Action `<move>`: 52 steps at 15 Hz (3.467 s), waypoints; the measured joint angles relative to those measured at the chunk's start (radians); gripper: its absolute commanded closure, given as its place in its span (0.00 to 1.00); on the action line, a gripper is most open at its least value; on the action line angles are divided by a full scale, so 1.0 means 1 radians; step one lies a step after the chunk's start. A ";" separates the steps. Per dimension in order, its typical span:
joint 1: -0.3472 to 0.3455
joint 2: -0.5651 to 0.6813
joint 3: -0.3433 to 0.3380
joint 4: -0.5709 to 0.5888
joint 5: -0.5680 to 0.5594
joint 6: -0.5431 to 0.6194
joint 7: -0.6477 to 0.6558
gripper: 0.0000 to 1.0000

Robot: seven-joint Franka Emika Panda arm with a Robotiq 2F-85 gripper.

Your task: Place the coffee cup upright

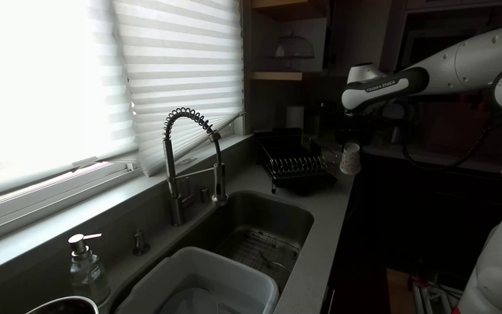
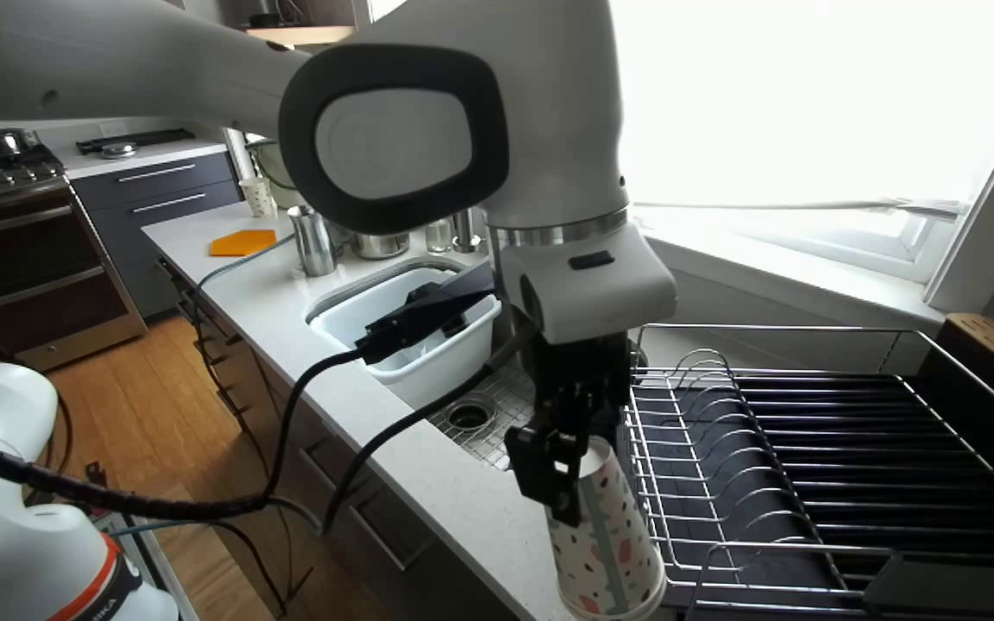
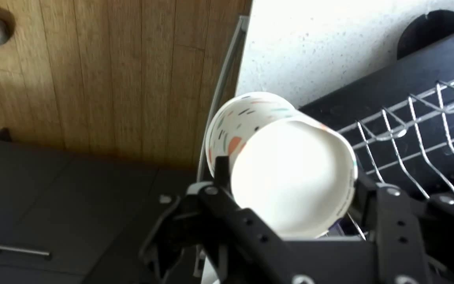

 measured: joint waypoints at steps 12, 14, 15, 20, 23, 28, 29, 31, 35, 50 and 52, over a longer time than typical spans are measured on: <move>0.021 -0.040 0.054 -0.194 -0.002 0.112 0.155 0.58; 0.023 -0.034 0.059 -0.197 -0.005 0.117 0.152 0.58; 0.026 -0.029 0.062 -0.203 -0.005 0.127 0.152 0.58; 0.040 -0.001 0.086 -0.253 -0.027 0.236 0.171 0.58; 0.047 0.008 0.100 -0.284 -0.096 0.299 0.235 0.58; 0.052 0.024 0.111 -0.319 -0.194 0.384 0.329 0.06; 0.052 0.025 0.111 -0.322 -0.214 0.395 0.344 0.02; 0.052 0.029 0.111 -0.330 -0.247 0.413 0.368 0.00; 0.052 0.043 0.111 -0.334 -0.270 0.447 0.380 0.00; 0.051 0.004 0.089 -0.258 -0.094 0.363 0.231 0.00; 0.051 0.004 0.080 -0.239 -0.058 0.317 0.186 0.00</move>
